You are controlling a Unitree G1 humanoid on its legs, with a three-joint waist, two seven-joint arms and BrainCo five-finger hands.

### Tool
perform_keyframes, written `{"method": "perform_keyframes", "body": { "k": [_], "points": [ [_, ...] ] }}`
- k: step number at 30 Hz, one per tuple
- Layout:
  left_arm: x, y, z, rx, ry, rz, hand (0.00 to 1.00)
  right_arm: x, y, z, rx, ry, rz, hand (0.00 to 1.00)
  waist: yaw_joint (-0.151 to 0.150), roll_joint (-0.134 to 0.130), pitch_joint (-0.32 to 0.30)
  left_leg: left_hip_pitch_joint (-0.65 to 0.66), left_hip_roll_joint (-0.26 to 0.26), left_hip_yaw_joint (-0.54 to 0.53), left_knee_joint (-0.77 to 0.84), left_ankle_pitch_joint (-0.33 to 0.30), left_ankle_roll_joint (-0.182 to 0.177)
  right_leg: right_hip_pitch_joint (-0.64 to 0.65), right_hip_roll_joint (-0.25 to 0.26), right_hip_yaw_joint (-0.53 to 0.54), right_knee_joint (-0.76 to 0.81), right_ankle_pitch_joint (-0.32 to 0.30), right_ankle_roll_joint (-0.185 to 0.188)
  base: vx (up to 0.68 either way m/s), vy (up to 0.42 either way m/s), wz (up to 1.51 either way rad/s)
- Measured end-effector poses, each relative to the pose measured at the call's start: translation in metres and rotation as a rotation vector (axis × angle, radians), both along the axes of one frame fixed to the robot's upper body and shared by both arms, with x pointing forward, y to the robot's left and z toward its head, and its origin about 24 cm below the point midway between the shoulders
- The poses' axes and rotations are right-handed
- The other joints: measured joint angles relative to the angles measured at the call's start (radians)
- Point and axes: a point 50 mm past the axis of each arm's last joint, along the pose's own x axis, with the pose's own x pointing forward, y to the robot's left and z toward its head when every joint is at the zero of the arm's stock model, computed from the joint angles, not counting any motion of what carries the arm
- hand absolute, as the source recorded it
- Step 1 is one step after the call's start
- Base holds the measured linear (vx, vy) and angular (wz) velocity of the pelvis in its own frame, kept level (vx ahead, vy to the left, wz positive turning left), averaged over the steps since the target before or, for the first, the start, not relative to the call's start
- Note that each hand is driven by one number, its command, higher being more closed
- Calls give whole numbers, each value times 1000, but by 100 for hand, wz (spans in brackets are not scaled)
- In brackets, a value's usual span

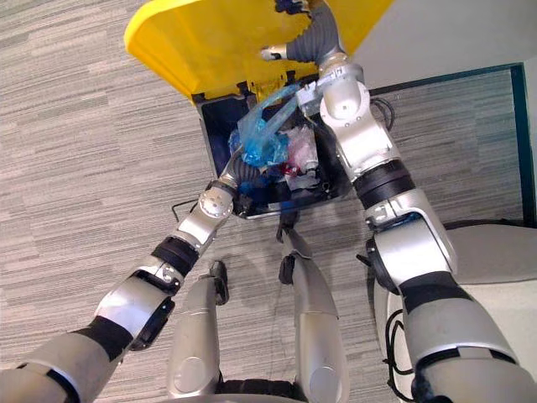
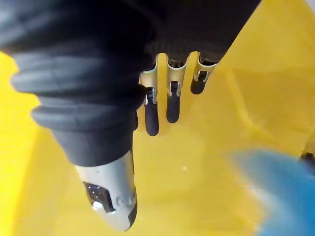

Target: Gather rubbish on tea table into small bin, then transfer packed bag to large trash can.

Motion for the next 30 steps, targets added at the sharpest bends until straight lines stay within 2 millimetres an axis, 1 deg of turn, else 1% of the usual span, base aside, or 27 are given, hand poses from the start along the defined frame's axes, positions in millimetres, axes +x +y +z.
{"method": "perform_keyframes", "body": {
  "k": [7,9,10,13,15,16,17,20,21,23,24,26,27,28,29,30],
  "points": [
    [-2,-4,-2,-13,8,-5,0,-4,8,3,-4,-20,24,0,-1,0,-1,20,6,14,-12,-1,2,8,5,4,1,-1,1,9,-14,-3],
    [-2,-4,-5,-5,19,-2,0,-3,7,0,-6,-15,22,0,-3,0,-1,36,6,16,-18,-1,2,21,5,4,1,-3,4,0,0,0],
    [-4,-5,-9,0,27,-1,0,-3,8,-4,-17,-10,16,0,-4,0,-2,51,7,16,-22,-1,2,34,5,3,2,-4,5,0,0,0],
    [-6,-6,-14,6,37,-2,0,-3,6,-14,-32,2,8,0,-1,-3,-6,73,5,15,-30,-1,2,52,2,3,7,-10,13,5,0,2],
    [-9,-3,-23,5,59,7,0,-2,6,-32,-27,42,15,0,1,-2,-38,72,6,15,-40,-1,4,52,-2,-3,7,-15,13,27,-11,12],
    [-11,0,-29,-2,78,18,0,-1,4,-43,-27,70,11,0,-1,-2,-58,73,6,15,-48,1,1,51,-6,-9,9,-20,7,45,-15,19],
    [-13,4,-34,-11,91,29,0,1,0,-53,-28,96,1,0,0,-2,-74,73,5,14,-56,6,-6,51,-10,-14,11,-22,9,49,-8,17],
    [-16,11,-38,-22,89,43,0,2,-6,-67,-43,127,-22,0,3,-3,-83,77,1,7,-58,17,-22,51,-17,-20,29,-25,10,48,13,13],
    [-18,17,-38,-42,85,52,0,2,-11,-75,-42,144,-43,0,4,-3,-83,81,-14,-3,-66,26,-20,51,-33,-24,44,-31,19,29,22,20],
    [-19,22,-39,-63,85,63,0,4,-19,-83,-30,169,-65,0,7,-3,-83,90,-23,-8,-71,29,-18,60,-44,-28,50,-33,23,16,25,21],
    [-22,33,-43,-78,86,83,0,6,-27,-98,-44,214,-98,0,7,-3,-83,111,-26,-19,-70,29,-17,87,-47,-35,50,-36,27,2,26,17],
    [-27,41,-47,-96,85,100,0,6,-38,-114,-49,261,-133,0,6,-3,-83,134,-27,-35,-70,28,-16,120,-49,-46,48,-44,34,-13,21,21],
    [-33,49,-50,-145,82,118,0,4,-52,-129,-27,301,-171,0,5,-3,-83,156,-28,-50,-72,26,-11,150,-51,-53,47,-54,37,-39,21,28],
    [-39,55,-51,-170,70,125,0,2,-65,-139,-8,326,-203,0,6,-4,-84,170,-29,-55,-73,24,-7,169,-55,-57,47,-63,36,-51,23,28],
    [-47,66,-53,-195,55,145,0,-1,-78,-149,12,352,-239,0,9,-3,-84,184,-34,-56,-79,20,-2,183,-62,-60,47,-65,34,-48,18,16],
    [-50,74,-55,-212,51,163,0,-3,-83,-154,21,364,-253,0,10,-3,-84,190,-38,-57,-82,20,-2,188,-64,-59,46,-65,34,-41,22,10]
  ]
}}
